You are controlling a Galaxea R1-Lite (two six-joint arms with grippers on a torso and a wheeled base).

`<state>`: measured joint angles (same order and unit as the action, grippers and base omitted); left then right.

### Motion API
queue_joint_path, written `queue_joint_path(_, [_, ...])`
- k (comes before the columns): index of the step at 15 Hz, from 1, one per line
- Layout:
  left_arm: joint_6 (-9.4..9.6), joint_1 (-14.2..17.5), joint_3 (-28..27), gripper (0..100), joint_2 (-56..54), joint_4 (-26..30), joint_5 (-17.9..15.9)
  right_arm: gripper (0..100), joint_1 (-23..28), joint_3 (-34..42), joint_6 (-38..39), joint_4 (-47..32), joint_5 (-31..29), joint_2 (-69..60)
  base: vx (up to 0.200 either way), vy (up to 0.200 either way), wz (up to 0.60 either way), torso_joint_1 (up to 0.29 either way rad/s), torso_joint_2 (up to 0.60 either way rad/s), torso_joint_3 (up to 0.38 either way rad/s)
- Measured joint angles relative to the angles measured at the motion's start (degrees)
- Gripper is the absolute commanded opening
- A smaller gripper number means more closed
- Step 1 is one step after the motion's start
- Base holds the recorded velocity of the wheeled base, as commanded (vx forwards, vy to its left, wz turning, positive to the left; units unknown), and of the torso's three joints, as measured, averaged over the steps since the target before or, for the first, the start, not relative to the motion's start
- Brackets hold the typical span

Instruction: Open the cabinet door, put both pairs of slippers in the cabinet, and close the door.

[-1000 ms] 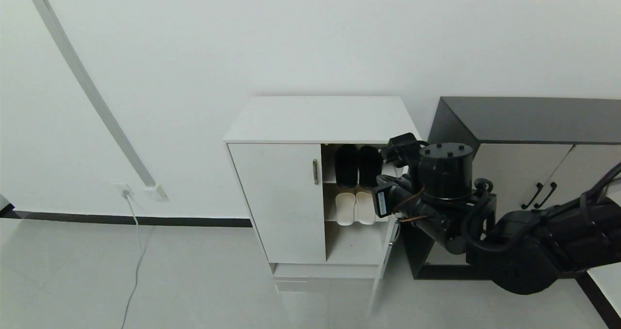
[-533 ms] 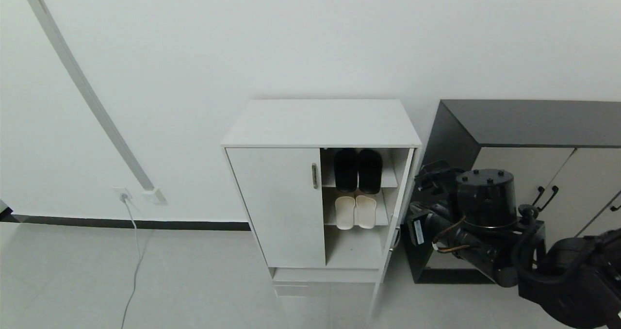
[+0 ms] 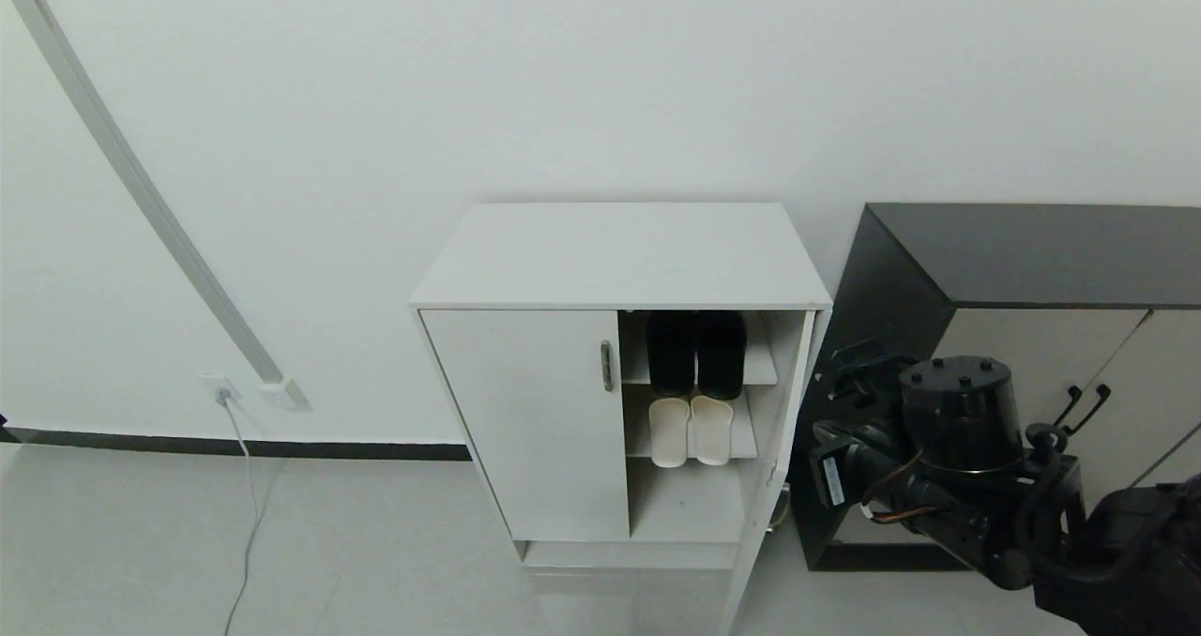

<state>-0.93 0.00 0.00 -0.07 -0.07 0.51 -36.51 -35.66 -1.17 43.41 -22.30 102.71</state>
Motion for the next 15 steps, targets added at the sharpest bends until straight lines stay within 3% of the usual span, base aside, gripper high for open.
queue_joint_path(9, [-0.11,0.0,0.0,0,0.0,0.0,0.0,0,1.7,-4.9,0.8,3.8,0.2,9.3,0.000,0.000,0.00,0.000,0.00,0.000])
queue_joint_path(15, [-0.09,0.0,0.0,0,0.0,0.0,0.0,0,1.7,-13.0,2.9,3.9,0.2,15.7,0.000,0.000,0.00,0.000,0.00,0.000])
